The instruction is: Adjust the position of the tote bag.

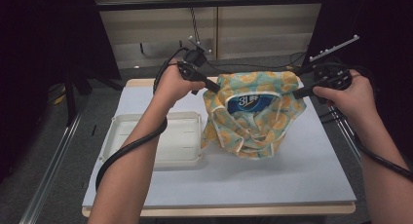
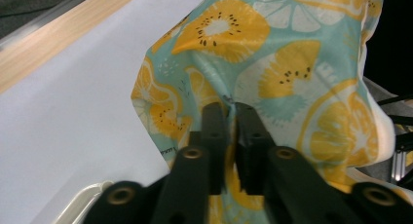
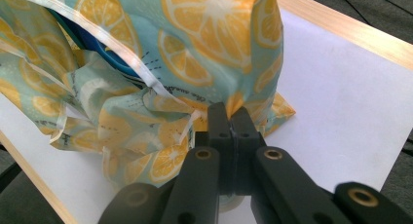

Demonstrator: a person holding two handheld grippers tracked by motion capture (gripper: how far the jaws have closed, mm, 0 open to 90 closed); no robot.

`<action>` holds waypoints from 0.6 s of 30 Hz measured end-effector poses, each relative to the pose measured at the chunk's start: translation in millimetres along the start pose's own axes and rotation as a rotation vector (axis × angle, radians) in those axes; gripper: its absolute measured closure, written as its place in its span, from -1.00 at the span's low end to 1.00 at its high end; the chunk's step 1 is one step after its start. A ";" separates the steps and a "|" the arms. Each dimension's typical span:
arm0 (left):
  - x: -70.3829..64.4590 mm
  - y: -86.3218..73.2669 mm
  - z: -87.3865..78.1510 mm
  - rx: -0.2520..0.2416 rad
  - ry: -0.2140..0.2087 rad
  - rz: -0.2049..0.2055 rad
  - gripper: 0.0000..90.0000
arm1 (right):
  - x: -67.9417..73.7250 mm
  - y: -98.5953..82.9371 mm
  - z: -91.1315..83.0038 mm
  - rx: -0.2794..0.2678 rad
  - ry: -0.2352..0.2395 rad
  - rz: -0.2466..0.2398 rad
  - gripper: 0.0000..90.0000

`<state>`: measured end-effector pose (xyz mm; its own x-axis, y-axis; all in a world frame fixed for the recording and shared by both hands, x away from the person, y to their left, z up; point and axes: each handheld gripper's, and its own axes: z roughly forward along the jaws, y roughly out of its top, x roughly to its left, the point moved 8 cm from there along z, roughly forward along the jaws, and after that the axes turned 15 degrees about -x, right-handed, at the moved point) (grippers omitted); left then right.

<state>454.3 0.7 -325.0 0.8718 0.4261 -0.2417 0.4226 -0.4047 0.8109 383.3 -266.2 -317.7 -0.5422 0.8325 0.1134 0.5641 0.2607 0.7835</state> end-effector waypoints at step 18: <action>-39.8 2.4 -10.6 0.030 -0.014 0.176 -0.07 | 3.1 -5.5 -0.3 0.005 0.001 0.009 1.00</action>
<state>418.0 -8.6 -307.9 0.9363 0.3350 -0.1051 0.2700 -0.4958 0.8254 378.3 -265.3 -321.4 -0.5381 0.8342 0.1211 0.5722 0.2560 0.7791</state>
